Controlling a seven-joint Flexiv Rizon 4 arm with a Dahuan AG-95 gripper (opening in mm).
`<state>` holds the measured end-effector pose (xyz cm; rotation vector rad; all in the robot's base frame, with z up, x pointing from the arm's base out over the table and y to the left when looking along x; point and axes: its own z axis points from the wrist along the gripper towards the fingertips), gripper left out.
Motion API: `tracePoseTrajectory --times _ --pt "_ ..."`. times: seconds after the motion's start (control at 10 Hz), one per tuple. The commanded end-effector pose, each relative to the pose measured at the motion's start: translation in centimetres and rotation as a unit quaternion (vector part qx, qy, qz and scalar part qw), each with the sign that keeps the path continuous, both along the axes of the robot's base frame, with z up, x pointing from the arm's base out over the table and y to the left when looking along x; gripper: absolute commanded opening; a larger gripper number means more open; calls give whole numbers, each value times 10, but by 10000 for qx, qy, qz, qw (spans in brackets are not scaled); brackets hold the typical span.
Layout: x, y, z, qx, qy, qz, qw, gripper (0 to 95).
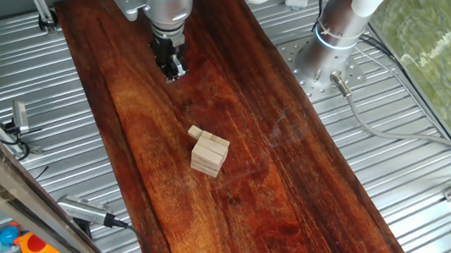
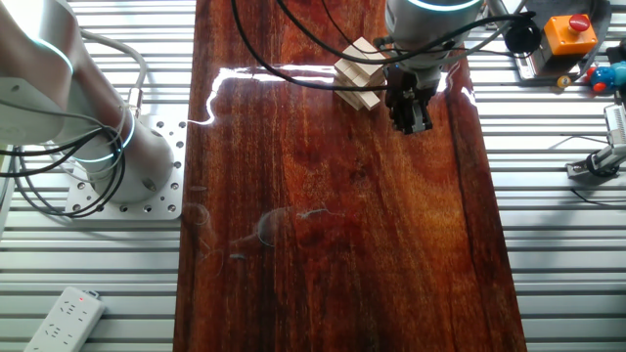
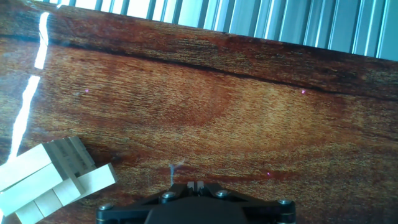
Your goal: Play Jenga
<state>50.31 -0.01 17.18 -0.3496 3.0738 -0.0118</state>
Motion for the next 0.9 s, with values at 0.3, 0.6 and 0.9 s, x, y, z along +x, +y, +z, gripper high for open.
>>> tracePoseTrajectory --times 0.3,0.6,0.9 --pt "67 4 2 89 538 153 9984 0" --pt "67 4 2 61 549 137 9984 0" --pt "65 3 3 65 517 88 9986 0"
